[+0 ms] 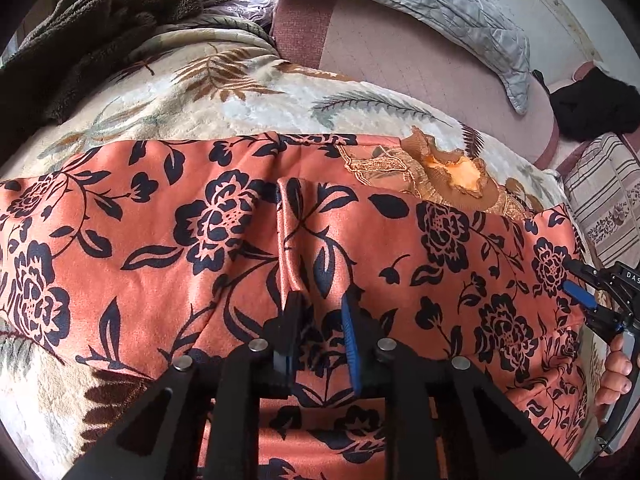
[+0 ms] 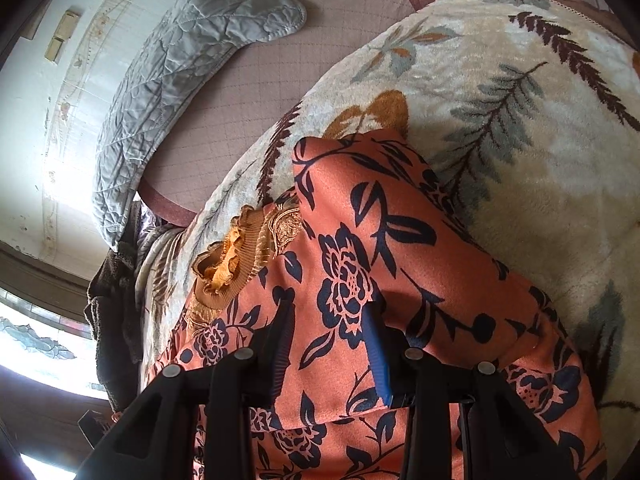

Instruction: Fold small clothes

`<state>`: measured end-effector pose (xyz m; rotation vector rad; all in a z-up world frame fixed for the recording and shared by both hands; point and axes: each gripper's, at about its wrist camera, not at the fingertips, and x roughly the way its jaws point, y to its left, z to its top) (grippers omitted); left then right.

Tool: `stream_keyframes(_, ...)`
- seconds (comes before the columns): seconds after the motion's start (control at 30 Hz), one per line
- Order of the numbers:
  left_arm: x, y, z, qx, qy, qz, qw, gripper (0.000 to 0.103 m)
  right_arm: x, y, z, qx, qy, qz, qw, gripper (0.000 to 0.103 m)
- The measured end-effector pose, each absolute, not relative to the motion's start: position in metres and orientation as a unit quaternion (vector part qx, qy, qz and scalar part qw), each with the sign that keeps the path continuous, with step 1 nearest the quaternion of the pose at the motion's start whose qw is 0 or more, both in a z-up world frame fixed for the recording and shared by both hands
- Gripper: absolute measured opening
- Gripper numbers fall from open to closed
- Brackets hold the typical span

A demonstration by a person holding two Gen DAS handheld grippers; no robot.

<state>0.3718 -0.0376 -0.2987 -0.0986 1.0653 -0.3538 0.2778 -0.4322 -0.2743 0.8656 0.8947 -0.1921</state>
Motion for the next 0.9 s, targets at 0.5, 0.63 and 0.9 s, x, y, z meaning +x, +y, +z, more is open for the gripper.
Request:
stream_keyframes(0.5,0.367,0.017,-0.261,-0.095,0.452,-0.129,0.877,0.0,0.279,-0.435,-0.271,0.395,0.409,-0.102,0.816,0.038)
stream_keyframes(0.63,0.37,0.019,-0.27,-0.135,0.475,-0.175,0.852,0.0,0.281,-0.428,-0.27,0.398,0.408,-0.089,0.817,0.038)
stream_keyframes(0.9,0.365,-0.028,-0.288,-0.072,0.507,-0.215,0.832,0.012,0.28,-0.416,-0.262,0.39,0.389,-0.077,0.831,0.073)
